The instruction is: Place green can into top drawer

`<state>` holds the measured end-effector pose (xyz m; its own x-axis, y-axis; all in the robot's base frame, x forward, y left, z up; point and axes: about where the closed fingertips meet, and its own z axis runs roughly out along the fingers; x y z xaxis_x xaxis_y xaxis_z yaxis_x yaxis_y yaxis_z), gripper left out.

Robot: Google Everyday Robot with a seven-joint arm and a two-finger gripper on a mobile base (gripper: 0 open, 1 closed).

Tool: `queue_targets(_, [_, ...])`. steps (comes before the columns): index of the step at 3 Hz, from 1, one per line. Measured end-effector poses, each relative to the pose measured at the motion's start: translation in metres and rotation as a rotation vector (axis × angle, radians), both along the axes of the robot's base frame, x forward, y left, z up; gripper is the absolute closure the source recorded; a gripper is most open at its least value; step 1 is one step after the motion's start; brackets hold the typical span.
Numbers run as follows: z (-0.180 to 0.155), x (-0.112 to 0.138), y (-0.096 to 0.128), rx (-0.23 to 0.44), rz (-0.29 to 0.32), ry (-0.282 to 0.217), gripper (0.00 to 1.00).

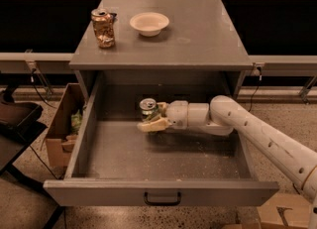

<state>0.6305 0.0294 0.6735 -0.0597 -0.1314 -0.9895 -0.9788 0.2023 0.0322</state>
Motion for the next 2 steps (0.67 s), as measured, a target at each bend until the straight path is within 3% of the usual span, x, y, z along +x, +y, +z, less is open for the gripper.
queue_targets(2, [0.0,0.0,0.0001,0.0,0.0,0.0,0.34])
